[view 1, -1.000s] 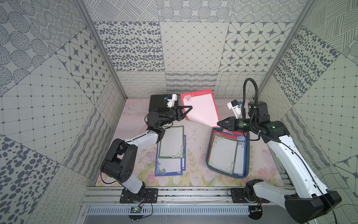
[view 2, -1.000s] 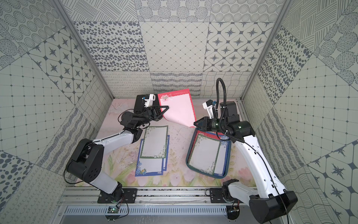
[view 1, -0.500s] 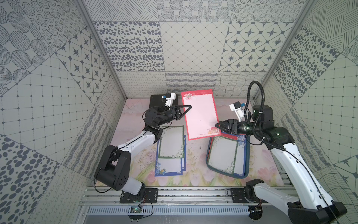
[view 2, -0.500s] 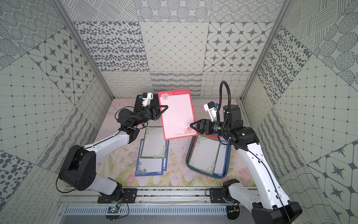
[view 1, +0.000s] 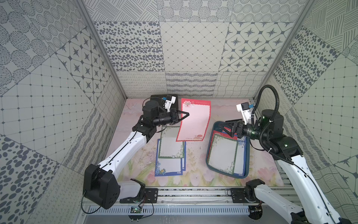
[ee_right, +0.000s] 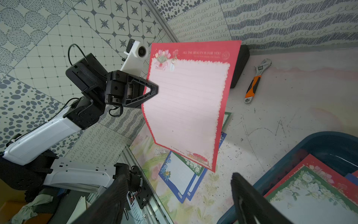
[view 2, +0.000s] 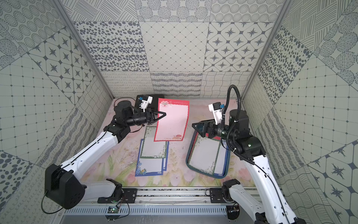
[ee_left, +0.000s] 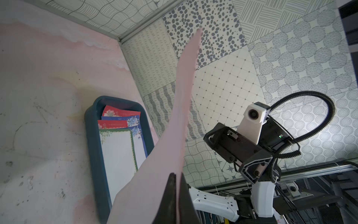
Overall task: Take out the stationery paper from the storage box
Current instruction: Place the stationery paper at the center of the board.
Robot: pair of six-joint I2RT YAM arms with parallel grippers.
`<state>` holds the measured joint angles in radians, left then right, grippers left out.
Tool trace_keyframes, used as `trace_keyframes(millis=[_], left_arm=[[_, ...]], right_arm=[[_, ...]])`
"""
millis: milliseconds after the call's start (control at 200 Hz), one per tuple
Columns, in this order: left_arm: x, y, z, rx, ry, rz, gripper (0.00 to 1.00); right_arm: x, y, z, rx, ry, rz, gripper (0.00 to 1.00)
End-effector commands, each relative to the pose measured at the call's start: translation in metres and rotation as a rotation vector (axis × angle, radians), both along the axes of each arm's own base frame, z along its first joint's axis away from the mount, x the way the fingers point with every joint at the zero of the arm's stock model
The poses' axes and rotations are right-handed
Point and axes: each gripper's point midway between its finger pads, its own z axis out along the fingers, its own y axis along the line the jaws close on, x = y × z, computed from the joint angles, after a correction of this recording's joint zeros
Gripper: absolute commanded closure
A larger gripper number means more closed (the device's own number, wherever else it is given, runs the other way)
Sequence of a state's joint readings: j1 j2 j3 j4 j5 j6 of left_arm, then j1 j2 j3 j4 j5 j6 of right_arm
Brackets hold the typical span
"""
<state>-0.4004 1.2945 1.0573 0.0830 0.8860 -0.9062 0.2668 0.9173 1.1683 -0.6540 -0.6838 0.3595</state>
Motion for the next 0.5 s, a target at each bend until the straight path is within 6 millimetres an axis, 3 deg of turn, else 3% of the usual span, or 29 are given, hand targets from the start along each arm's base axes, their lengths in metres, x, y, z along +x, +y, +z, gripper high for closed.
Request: trace_keyframes(millis=[0, 235, 495], left_arm=[[-0.041, 0.019, -0.073, 0.181, 0.247, -0.067, 1.00], [-0.060, 0.045, -0.133, 0.281, 0.418, -0.043, 1.00], [-0.067, 0.073, -0.195, 0.372, 0.565, 0.002, 1.00]], right_arm=[[0.006, 0.000, 0.005, 0.013, -0.038, -0.008, 0.15], [0.005, -0.003, -0.004, 0.004, -0.027, -0.029, 0.15], [0.005, 0.000, -0.012, 0.001, 0.003, -0.019, 0.16]])
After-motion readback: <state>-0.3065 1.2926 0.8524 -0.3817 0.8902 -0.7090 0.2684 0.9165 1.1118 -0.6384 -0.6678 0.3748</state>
